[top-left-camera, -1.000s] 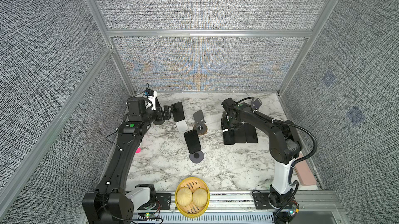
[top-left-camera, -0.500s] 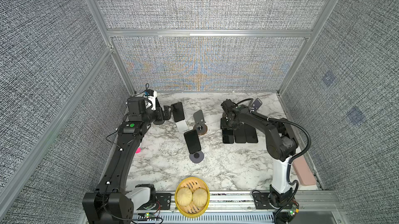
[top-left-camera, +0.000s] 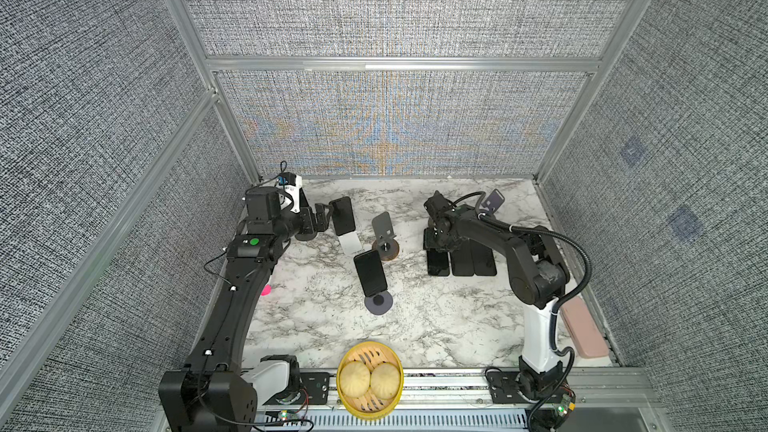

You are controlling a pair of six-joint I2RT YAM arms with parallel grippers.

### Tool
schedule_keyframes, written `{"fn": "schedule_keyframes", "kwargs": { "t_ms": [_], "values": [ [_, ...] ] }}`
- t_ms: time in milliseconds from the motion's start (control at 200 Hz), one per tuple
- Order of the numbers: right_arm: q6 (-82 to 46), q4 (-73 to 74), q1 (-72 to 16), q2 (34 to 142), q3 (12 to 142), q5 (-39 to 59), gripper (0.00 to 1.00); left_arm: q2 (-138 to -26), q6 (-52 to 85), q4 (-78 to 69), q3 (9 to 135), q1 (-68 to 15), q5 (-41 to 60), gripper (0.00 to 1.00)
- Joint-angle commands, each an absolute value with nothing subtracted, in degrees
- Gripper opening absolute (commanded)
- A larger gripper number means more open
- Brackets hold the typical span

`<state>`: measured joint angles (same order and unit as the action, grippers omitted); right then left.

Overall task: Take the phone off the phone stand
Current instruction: 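Lower the phone flat beside the lying phones with the right gripper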

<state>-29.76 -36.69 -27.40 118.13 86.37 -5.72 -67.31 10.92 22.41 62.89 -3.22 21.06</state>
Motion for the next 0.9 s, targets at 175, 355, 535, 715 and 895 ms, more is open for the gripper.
{"fn": "schedule_keyframes", "kwargs": {
  "t_ms": [175, 355, 535, 715, 895],
  "values": [
    [-30.44, -35.14, -27.63, 118.74, 86.6, -6.77, 0.63, -67.39, 10.46, 21.97, 63.24, -3.13, 21.24, 0.98],
    [-30.43, -35.23, -27.71, 118.74, 86.61, -7.25, 0.65, -67.57, 10.2, 22.06, 63.11, -3.09, 20.91, 0.98],
    [-30.31, -35.49, -27.97, 118.3, 86.52, -7.72, 0.71, -67.67, 10.3, 22.01, 63.11, -3.09, 21.0, 0.98],
    [-30.31, -35.75, -28.05, 118.37, 86.8, -7.73, 0.74, -67.5, 10.28, 22.06, 63.11, -3.11, 20.85, 0.98],
    [-30.27, -35.97, -28.25, 118.52, 86.92, -7.82, 0.76, -67.5, 10.14, 22.06, 63.11, -3.08, 20.9, 0.98]
  ]
}}
